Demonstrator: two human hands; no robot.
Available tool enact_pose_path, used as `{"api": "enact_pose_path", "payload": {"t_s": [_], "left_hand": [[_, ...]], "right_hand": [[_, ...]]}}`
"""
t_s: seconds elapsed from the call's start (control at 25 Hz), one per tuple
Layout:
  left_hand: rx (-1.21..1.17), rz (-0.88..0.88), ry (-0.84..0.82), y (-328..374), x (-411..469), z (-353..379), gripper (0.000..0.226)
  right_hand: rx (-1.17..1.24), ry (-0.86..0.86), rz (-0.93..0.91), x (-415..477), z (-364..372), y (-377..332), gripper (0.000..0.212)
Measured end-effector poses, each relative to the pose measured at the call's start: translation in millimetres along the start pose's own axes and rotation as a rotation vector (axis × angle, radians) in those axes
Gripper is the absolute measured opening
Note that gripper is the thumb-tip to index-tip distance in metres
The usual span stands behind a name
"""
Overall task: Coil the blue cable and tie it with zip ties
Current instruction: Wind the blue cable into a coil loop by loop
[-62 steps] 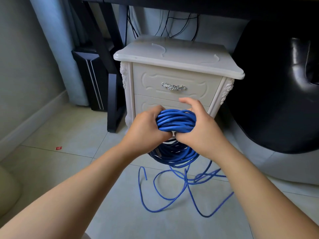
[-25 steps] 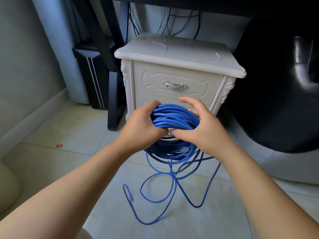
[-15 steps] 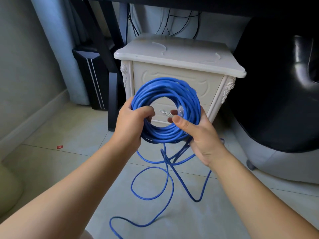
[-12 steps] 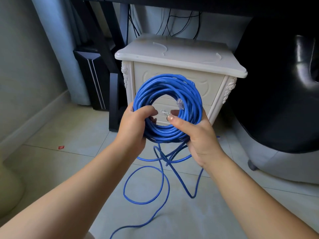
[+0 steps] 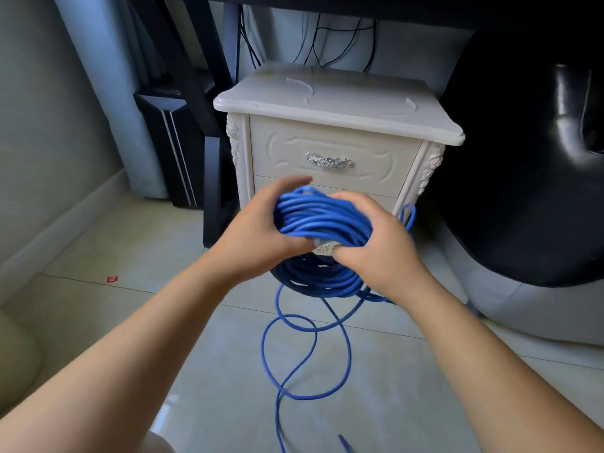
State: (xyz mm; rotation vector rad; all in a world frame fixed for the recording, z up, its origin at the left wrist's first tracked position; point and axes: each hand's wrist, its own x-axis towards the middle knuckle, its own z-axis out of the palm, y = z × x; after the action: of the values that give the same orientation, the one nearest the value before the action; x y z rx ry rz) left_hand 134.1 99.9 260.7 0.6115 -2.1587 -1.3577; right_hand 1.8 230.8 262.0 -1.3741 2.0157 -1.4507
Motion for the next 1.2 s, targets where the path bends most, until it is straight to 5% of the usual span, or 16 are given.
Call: {"api": "enact_pose_path", "payload": {"t_s": [0.16, 0.32, 0.52, 0.72, 0.96, 1.12, 1.2], "left_hand": [[0.124, -0.001, -0.005, 1, -3, 3, 0.062], [0.031, -0.002, 0.114, 3, 0, 8, 0.034], [-0.395, -0.167, 0.259, 1, 3, 8, 0.033], [-0.494, -0.288, 0.319, 0, 3, 16, 0.032], [-0.486, -0.269, 0.117, 6, 1, 21, 0.055], [-0.216, -0.122, 0.299, 4, -18, 36, 0.01], [0.146, -0.044, 0.132, 6, -25, 42, 0.015]], "right_hand": [[-0.124, -0.061, -0.016, -2, -7, -7, 0.06], [0.006, -0.067, 0.056, 0, -14, -9, 0.065], [0.224, -0.037, 0.194, 0, -12, 1, 0.06], [0.346, 0.098, 0.285, 4, 3, 8, 0.043], [0.551, 0.409, 0.374, 10, 1, 10, 0.029], [0.75, 0.523, 0.45, 15, -9, 16, 0.027], [0.806, 0.55, 0.489, 15, -10, 19, 0.024]]}}
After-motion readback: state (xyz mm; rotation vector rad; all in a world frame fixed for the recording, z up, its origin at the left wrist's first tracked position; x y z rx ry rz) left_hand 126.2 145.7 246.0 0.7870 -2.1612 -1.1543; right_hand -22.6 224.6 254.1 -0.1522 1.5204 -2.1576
